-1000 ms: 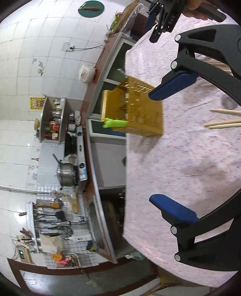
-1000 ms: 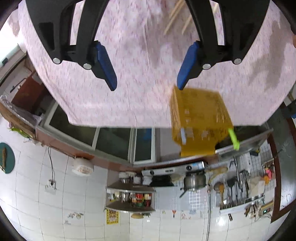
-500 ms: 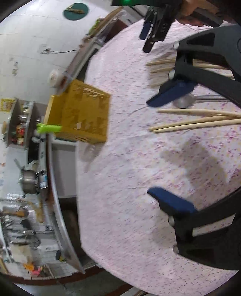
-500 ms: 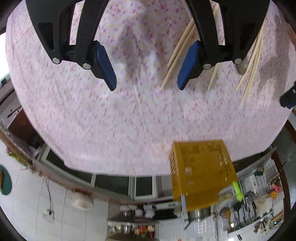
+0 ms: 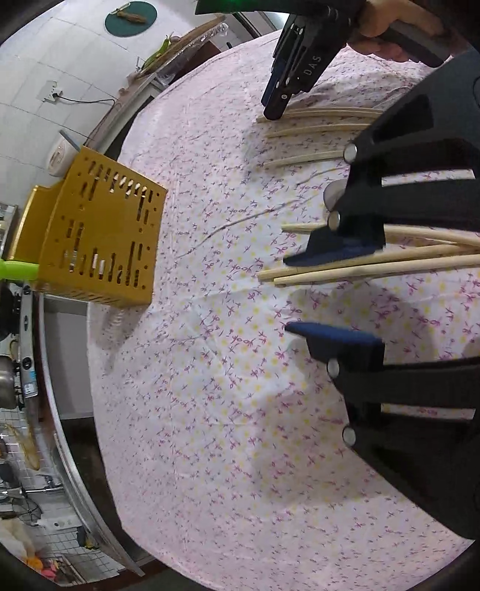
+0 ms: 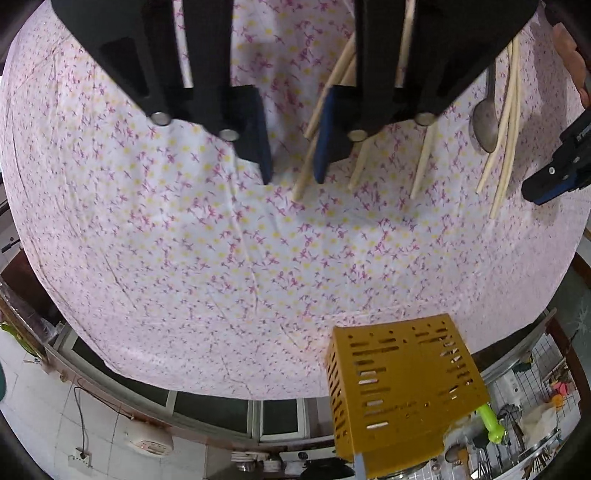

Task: Organize utensils
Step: 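Close the left tool on a wooden chopstick while the right tool grasps another chopstick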

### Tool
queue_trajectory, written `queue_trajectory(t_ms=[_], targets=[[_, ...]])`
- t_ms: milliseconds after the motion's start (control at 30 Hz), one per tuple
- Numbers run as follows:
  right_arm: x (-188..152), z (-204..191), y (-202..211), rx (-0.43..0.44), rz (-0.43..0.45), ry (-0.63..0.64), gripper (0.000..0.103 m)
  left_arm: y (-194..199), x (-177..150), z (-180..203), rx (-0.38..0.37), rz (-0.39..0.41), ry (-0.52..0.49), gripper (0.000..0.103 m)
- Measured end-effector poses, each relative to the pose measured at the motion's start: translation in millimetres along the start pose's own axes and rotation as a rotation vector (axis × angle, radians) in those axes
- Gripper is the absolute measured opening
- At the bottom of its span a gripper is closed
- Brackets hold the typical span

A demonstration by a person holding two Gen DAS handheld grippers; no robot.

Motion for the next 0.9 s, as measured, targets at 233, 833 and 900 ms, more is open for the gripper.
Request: queue_trajectory(t_ms=[233, 833, 900], targets=[[2, -2, -6, 0.017, -0.044, 0.0, 0.015, -20, 1, 3, -0.005, -0.064, -0.002, 0.009], [8, 4, -12, 0.054, -0.073, -0.01, 0.016, -27, 5, 11, -0.042, -0.092, -0.018, 0.01], [8, 4, -12, 0.057, -0.077, -0.012, 0.016, -29, 5, 13, -0.038, -0.1, -0.029, 0.013]])
Point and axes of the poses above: each gripper's, at about its wrist camera, not at the fingertips, and y roughly against the way its jaws point, z to its right, x to its top, the point moved 3 cm from there along -y, roughly the way its jaws point
